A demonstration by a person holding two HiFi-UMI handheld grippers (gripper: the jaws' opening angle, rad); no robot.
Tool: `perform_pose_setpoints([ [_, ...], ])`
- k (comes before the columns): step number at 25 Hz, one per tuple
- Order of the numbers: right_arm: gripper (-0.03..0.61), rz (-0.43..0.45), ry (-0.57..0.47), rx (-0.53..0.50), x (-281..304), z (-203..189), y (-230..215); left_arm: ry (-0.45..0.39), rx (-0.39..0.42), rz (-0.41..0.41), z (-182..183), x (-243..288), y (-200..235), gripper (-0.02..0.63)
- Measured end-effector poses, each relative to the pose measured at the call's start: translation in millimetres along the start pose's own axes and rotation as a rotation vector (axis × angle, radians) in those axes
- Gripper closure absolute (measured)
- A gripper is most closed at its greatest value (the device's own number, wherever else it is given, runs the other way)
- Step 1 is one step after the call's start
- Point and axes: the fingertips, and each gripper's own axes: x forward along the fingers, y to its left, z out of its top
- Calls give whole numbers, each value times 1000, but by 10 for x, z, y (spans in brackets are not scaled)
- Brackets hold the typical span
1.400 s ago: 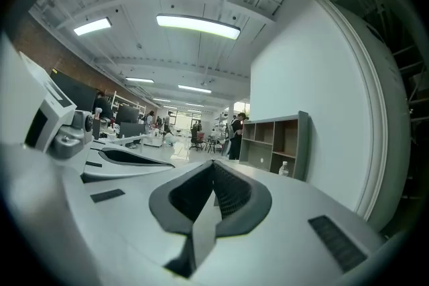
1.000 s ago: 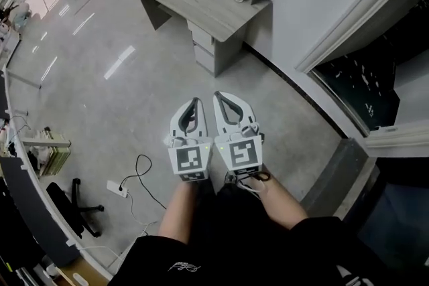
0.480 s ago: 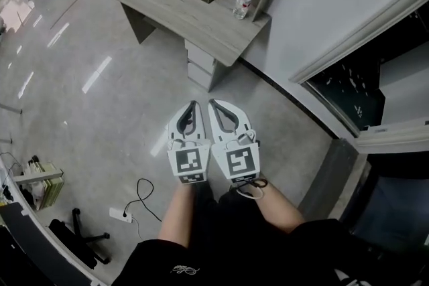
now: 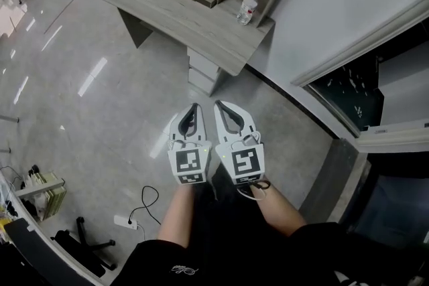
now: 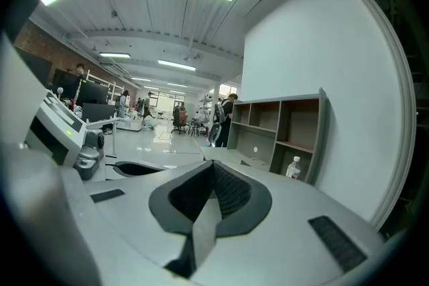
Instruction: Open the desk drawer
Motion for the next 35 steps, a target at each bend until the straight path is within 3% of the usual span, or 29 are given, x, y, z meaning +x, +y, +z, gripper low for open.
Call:
perform_pose_setpoints([
  [7, 572, 58, -4, -25, 527, -215, -341, 11, -2, 33, -133, 605, 179, 610],
  [15, 572, 152, 87, -8, 1211, -582, -692, 80, -6, 61, -331, 1309, 350, 611],
  [19, 572, 180, 91, -10, 1425, -787, -813, 120, -55, 64, -604, 1588, 393, 609],
  [24, 572, 193, 106, -1, 1634, -1048, -846, 175, -13, 74, -1015, 1861, 474, 609],
  [35, 572, 136, 4, 0, 1944, -1686, -692, 121, 52, 26, -1682, 2151, 712, 609],
])
